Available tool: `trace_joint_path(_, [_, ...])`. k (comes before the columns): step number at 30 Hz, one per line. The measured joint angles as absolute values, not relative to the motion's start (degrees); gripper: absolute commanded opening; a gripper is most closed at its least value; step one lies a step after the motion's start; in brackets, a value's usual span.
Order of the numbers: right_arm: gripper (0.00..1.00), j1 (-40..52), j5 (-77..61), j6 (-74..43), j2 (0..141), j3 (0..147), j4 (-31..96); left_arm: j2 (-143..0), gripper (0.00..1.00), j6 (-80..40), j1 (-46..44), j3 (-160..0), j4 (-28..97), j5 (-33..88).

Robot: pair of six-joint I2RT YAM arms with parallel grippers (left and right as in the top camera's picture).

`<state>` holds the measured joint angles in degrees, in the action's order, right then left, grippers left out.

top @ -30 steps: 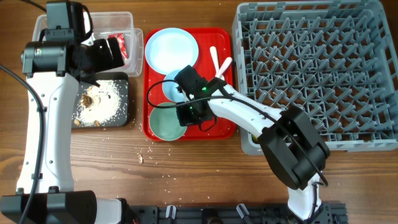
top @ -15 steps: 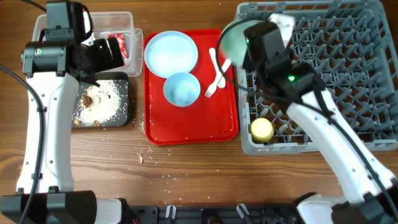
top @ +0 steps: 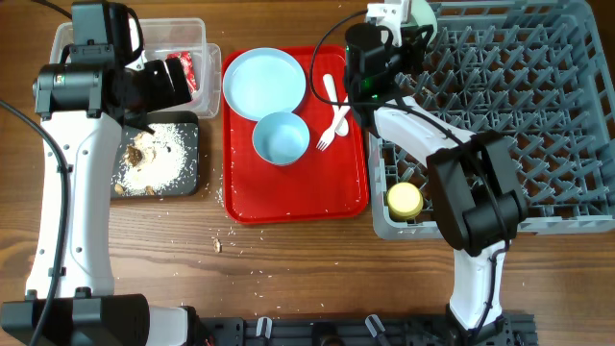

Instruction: Sort waste into correct bins and load items into the dishwasher rack

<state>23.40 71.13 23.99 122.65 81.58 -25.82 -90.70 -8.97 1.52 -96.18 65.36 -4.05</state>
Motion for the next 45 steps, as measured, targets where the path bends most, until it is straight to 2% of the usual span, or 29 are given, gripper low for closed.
trace_joint_path(7, [0.04,21.8,71.61,26.24,124.73,81.58,-26.28,-90.7,1.0,-8.97,1.52,-96.18,65.36,-4.05])
trace_joint_path(9, [0.08,21.82,71.16,26.17,124.77,81.58,-26.26,-90.7,1.0,-8.97,1.52,-96.18,65.36,-4.03])
trace_joint_path(10, [0.22,22.0,70.74,26.09,124.81,81.58,-26.22,-90.7,1.0,-8.95,1.52,-96.18,65.34,-4.05])
trace_joint_path(11, [0.29,22.09,70.65,26.04,124.84,81.58,-26.2,-90.7,1.0,-8.97,1.52,-96.18,65.36,-4.05])
trace_joint_path(12, [0.4,22.26,70.54,25.71,124.84,81.58,-26.24,-90.7,1.0,-8.95,1.52,-96.18,65.36,-4.03])
trace_joint_path(13, [0.52,22.52,70.52,25.96,124.84,81.58,-26.15,-90.7,1.0,-8.97,1.52,-96.18,65.36,-4.03])
trace_joint_path(14, [0.7,23.4,70.54,25.74,124.84,81.58,-26.13,-90.7,1.0,-8.95,1.52,-96.18,65.36,-4.03])
trace_joint_path(16, [0.91,24.86,70.52,25.76,124.86,81.58,-26.24,-90.7,1.0,-8.95,1.52,-96.18,65.34,-4.03])
trace_joint_path(17, [0.98,26.11,70.52,25.78,124.86,81.58,-26.2,-90.7,1.0,-8.95,1.52,-96.18,65.34,-4.03])
trace_joint_path(18, [1.0,27.03,70.5,25.78,124.86,81.58,-26.15,-90.7,1.0,-8.95,1.52,-96.18,65.34,-4.05])
trace_joint_path(24, [1.0,28.75,69.73,25.8,124.68,81.58,-26.04,-90.7,1.0,-8.95,1.52,-96.18,65.36,-4.05])
trace_joint_path(27, [1.0,29.8,64.86,24.56,121.86,81.76,-20.25,-90.7,1.0,-8.97,1.52,-96.18,65.36,-4.05])
trace_joint_path(29, [1.0,32.51,46.7,11.64,113.01,81.97,1.04,-90.7,1.0,-8.97,1.52,-96.18,65.3,-4.05])
trace_joint_path(31, [1.0,32.36,26.44,-0.71,108.33,82.24,16.29,-90.76,1.0,-8.97,1.52,-96.18,65.12,-4.08])
trace_joint_path(34, [1.0,32.18,7.7,-14.31,105.14,82.13,24.38,-90.83,1.0,-8.97,1.52,-96.18,65.36,-4.05])
trace_joint_path(36, [0.99,32.16,1.15,-19.18,105.21,81.45,27.49,-90.83,1.0,-8.97,1.52,-96.18,65.36,-4.05])
trace_joint_path(45, [0.56,32.16,-9.8,-28.82,113.21,76.29,27.86,-90.83,1.0,-8.97,1.52,-96.18,65.39,-4.05])
